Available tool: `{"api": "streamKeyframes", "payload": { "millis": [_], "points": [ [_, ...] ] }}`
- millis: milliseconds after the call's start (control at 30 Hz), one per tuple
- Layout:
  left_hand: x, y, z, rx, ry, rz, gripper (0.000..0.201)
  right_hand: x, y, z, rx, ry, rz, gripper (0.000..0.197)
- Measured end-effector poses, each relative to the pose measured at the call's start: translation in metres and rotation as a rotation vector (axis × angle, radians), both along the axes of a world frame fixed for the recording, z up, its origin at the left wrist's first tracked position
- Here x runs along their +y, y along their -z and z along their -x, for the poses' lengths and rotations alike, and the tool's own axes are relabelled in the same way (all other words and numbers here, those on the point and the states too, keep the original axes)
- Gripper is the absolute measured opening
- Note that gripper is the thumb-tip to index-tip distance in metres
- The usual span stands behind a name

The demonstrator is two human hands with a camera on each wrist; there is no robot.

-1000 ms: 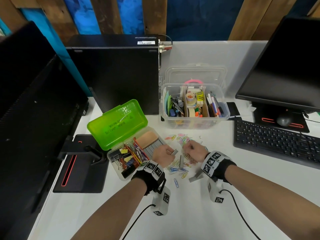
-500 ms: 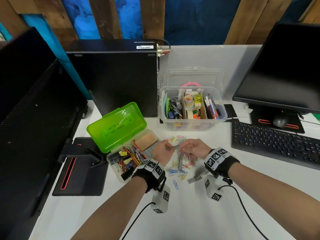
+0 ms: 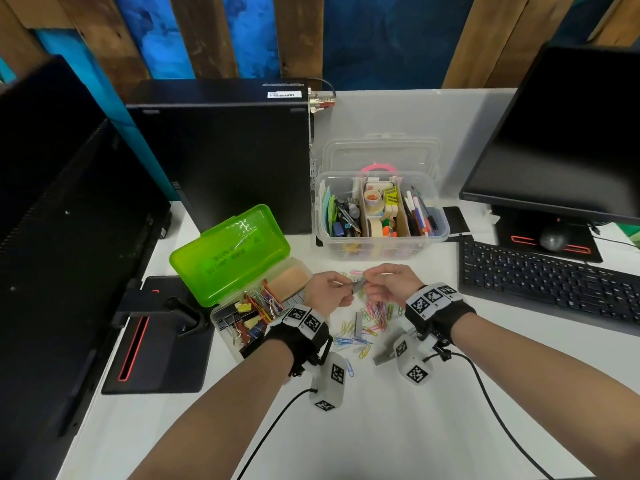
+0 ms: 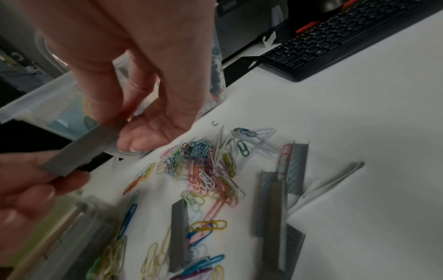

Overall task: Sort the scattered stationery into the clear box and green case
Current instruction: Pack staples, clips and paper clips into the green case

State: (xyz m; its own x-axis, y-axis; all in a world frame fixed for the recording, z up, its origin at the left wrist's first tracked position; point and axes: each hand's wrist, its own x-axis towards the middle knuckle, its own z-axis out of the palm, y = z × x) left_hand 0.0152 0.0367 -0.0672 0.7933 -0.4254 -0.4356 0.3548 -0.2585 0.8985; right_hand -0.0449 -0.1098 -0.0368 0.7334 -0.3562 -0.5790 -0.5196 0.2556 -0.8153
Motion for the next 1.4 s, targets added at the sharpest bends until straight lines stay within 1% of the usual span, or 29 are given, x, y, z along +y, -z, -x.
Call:
{"api": "streamKeyframes", "payload": {
  "millis": [167,300,367,433,500,600,700,933,1033,1100,1200,1300,1333,1400],
  "points": [
    [0.0,-0.006,-0.002,0.098,-0.02,0.102,0.015,0.0,-0.001,-0.001,0.036,0.038,-0.025,0.004],
    [0.001,-0.011,-0.004,0.118,-0.039,0.105,0.015,0.001,-0.003,0.0,0.06,0.1,-0.107,0.008],
    [0.003,-0.013,-0.005,0.118,-0.06,0.103,0.01,0.004,-0.006,0.001,0.071,0.107,-0.1,0.007],
    [0.005,-0.015,-0.005,0.129,-0.057,0.113,0.009,0.008,-0.008,0.002,0.068,0.097,-0.088,0.005],
    [0.006,-0.02,-0.004,0.136,-0.038,0.149,0.013,0.012,-0.011,0.002,0.06,0.09,-0.072,0.005],
    [0.008,-0.026,-0.006,0.145,-0.016,0.188,0.013,0.016,-0.016,0.001,0.047,0.115,-0.05,0.004],
    [0.01,-0.029,-0.007,0.146,0.02,0.185,0.022,0.019,-0.02,-0.001,0.037,0.132,-0.047,0.007],
    [0.012,-0.029,-0.01,0.213,0.078,0.215,0.025,0.024,-0.019,-0.001,0.009,0.152,-0.001,0.011],
    [0.013,-0.028,-0.009,0.176,0.101,0.222,0.027,0.027,-0.017,-0.005,-0.017,0.168,-0.002,0.01],
    [0.015,-0.026,-0.011,0.155,0.077,0.213,0.028,0.03,-0.016,-0.009,-0.021,0.18,-0.02,0.007],
    [0.02,-0.021,-0.015,0.151,0.036,0.197,0.028,0.036,-0.011,-0.015,-0.01,0.158,-0.021,0.004],
    [0.027,-0.017,-0.017,0.162,0.026,0.189,0.028,0.038,-0.006,-0.02,0.01,0.053,0.021,0.008],
    [0.029,-0.016,-0.018,0.167,0.015,0.184,0.026,0.04,-0.006,-0.021,0.019,0.01,0.039,0.012],
    [0.033,-0.016,-0.02,0.161,-0.002,0.163,0.014,0.043,-0.007,-0.024,0.029,-0.044,0.073,0.017]
  ]
}}
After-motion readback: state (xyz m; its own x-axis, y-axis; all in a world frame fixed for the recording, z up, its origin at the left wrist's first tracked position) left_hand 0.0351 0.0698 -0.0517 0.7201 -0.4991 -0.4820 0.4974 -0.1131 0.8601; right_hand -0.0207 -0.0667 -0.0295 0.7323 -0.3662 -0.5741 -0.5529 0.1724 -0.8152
